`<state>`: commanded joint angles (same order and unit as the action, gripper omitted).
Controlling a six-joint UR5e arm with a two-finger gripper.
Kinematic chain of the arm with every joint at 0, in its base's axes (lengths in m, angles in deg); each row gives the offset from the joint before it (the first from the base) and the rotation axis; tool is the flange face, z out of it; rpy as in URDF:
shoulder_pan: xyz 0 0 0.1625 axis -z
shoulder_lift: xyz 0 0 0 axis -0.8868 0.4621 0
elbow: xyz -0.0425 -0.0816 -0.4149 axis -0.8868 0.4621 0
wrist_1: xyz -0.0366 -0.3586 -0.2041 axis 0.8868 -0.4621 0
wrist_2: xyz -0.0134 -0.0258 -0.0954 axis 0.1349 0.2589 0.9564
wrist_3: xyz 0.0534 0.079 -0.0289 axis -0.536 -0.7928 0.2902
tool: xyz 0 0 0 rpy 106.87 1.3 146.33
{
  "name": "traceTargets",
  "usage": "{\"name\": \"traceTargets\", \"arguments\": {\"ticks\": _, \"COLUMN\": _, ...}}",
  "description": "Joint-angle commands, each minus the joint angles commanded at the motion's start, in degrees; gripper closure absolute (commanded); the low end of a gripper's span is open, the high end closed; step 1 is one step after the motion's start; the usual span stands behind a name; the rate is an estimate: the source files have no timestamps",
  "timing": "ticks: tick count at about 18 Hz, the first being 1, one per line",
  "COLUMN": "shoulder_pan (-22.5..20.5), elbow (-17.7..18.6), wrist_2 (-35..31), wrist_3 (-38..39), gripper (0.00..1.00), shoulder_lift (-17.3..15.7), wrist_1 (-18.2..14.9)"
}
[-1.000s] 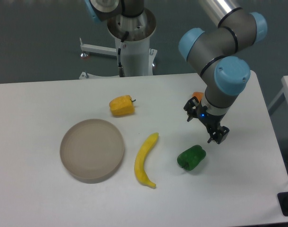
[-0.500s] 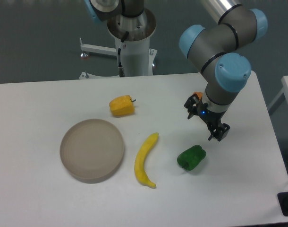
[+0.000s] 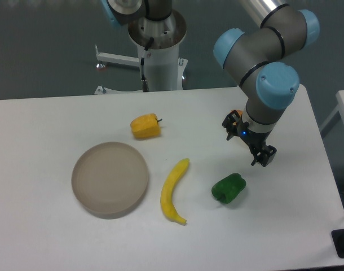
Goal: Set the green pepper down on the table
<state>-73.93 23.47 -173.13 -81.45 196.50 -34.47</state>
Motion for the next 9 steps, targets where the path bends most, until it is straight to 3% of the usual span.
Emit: {"name": "traceTargets", "arguments": {"ticks": 9, "shoulder_pan": 0.0, "elbow": 0.1, "wrist_2": 0.0, "wrist_3": -0.7, "gripper": 0.0, "shoulder_lift": 0.4, "wrist_1": 0.7}}
